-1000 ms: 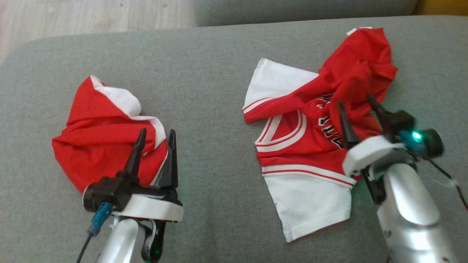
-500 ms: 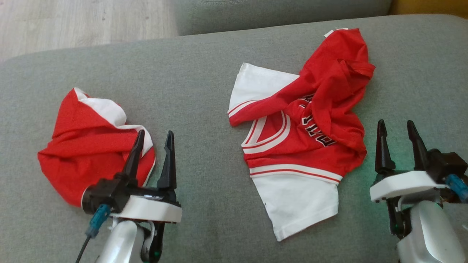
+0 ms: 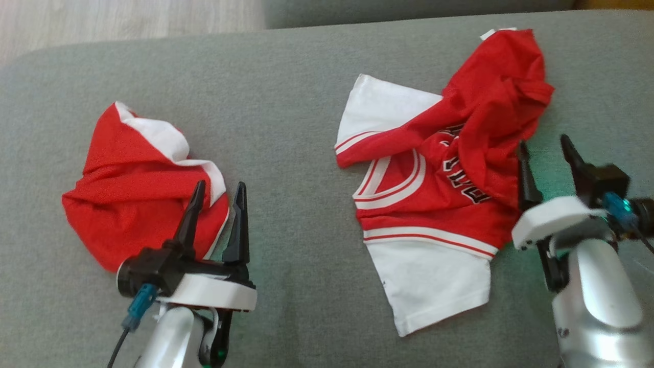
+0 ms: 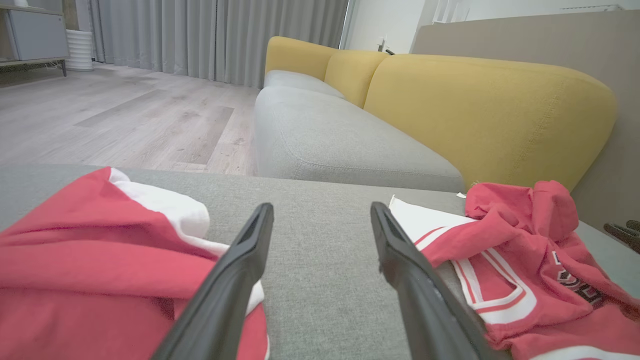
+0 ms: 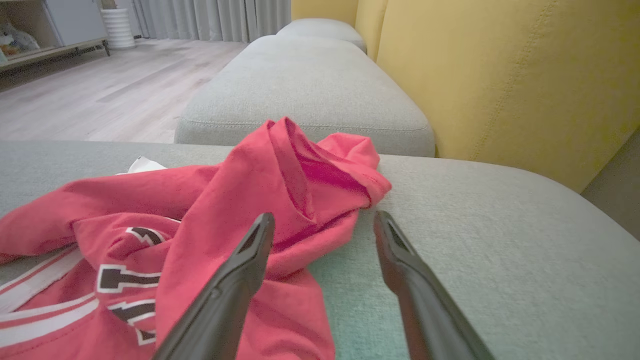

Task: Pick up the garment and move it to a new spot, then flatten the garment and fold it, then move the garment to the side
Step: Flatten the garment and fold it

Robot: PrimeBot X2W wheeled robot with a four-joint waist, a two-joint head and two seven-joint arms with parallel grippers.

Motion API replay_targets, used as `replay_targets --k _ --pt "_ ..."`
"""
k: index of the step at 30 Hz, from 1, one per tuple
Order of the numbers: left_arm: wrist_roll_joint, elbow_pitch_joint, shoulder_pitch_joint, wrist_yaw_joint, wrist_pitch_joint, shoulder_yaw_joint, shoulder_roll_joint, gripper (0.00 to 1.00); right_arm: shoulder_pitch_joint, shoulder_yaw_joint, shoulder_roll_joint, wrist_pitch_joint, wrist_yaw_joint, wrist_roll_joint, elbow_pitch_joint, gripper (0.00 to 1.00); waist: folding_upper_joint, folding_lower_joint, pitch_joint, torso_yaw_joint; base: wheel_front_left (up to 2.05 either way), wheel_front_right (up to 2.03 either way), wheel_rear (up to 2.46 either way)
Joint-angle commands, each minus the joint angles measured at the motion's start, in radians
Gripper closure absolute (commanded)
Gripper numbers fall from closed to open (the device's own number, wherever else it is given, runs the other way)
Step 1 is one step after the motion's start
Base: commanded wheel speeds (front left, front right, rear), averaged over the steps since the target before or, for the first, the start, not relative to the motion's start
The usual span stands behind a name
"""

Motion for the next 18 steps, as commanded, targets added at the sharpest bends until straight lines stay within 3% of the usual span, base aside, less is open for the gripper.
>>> replay_targets --k 1,18 --pt "0.001 -0.027 -0.045 -0.002 -0.005 0.029 0.002 0.00 -0.047 0.034 -0.002 0.007 -0.001 -0.022 -0.013 0.00 0.0000 -0.0001 0.012 0.012 0.00 0.00 0.00" --pt "0.005 -0.024 -0.067 -0.007 -0.005 0.018 0.001 0.00 -0.195 -0.001 -0.002 0.001 -0.001 -0.127 0.157 0.02 0.0000 -0.0001 0.057 0.059 0.00 0.00 0.00"
